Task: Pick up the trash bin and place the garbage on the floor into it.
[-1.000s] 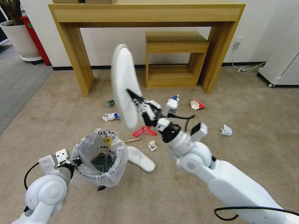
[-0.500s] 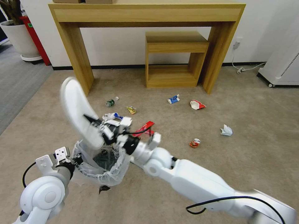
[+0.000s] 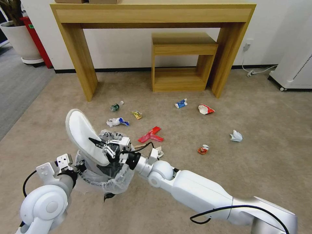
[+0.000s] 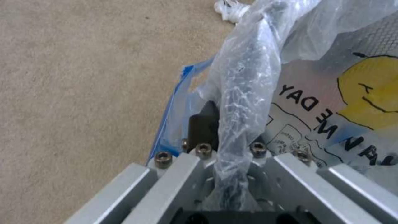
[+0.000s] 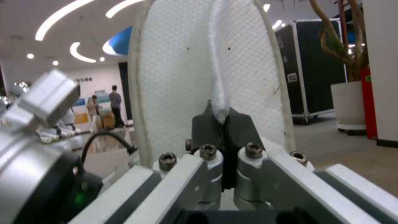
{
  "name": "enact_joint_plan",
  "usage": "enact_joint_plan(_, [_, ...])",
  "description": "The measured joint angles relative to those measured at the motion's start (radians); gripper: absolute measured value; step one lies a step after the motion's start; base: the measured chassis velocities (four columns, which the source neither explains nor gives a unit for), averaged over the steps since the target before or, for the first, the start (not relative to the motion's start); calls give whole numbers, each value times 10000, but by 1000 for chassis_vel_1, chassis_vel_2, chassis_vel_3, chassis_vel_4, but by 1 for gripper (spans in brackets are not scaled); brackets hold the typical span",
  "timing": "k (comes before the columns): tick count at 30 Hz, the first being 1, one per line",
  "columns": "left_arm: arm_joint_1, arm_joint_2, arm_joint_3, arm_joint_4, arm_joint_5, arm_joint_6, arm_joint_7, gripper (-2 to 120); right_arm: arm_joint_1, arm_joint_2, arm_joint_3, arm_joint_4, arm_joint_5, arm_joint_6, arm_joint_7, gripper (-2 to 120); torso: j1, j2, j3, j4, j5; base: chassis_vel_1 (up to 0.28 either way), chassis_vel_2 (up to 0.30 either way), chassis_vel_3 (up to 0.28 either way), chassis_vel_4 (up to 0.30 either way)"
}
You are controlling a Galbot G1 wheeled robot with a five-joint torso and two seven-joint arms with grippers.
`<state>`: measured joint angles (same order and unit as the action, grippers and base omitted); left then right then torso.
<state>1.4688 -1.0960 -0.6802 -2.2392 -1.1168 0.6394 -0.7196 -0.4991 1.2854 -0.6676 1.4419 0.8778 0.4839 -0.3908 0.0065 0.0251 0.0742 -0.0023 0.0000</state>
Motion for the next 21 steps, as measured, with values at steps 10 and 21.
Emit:
enact_joint_plan(10, [180,-61,-93,-147,97,-46,92,0,-33,378,-141,-678,-811,337,-9,0,0,0,0,1,0,0,0,0,0])
enact_joint_plan(21, [285,-129,-124,-213,247,-91,166,0,-118,638,-198,-922,-1331,441,69,6,0,0,0,2,0,0,0,0,0])
